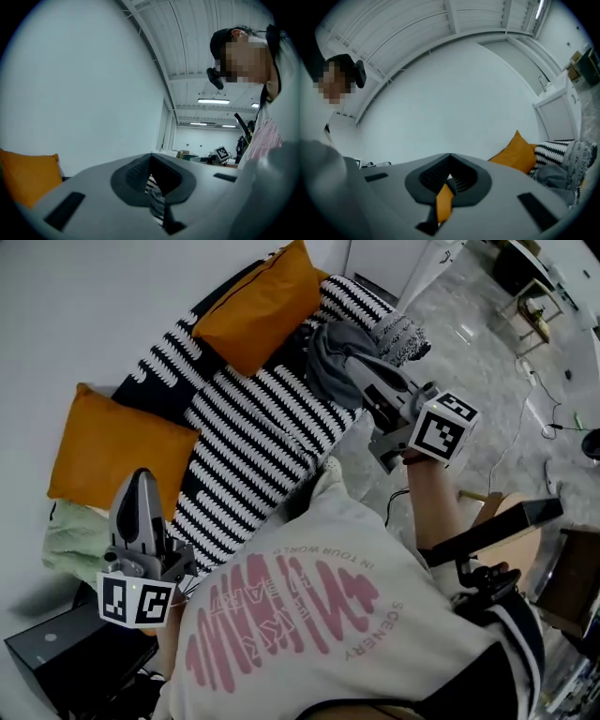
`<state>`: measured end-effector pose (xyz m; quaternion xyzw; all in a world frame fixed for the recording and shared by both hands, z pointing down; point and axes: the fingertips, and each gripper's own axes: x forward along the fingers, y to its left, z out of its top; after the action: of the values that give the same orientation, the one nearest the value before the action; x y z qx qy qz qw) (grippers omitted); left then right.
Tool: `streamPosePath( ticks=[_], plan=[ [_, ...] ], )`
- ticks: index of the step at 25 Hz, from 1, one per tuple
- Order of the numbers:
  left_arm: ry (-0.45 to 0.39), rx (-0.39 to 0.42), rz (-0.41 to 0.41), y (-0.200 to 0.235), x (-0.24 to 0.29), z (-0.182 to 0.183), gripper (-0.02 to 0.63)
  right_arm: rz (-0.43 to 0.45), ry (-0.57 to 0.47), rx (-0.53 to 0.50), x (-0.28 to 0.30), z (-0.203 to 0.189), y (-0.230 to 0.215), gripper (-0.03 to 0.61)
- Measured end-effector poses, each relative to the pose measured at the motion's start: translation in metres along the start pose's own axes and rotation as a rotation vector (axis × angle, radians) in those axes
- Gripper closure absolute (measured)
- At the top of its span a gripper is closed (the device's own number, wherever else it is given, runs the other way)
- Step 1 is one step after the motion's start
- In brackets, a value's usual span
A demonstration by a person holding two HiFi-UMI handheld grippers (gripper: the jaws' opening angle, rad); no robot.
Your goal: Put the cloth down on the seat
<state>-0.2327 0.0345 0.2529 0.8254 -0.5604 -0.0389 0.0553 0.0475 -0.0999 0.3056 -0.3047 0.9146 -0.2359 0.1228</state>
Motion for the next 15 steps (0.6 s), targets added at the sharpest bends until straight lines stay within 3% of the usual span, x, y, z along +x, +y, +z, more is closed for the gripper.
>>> streamPosePath(
  ticks=[5,15],
  plan=[
    [0.004,-0.007,-0.058,-0.002,-0.005,0.000,0.612,-0.049,-0.030,-0.026,-0.024,-0.004,0.017,0.566],
    [-0.024,-0.019,-0.068,0.000,-0.008,0.000,0.612,-0.162,-0.011,-0.089,-0.043,-0.005,0.005,0.568]
  ],
)
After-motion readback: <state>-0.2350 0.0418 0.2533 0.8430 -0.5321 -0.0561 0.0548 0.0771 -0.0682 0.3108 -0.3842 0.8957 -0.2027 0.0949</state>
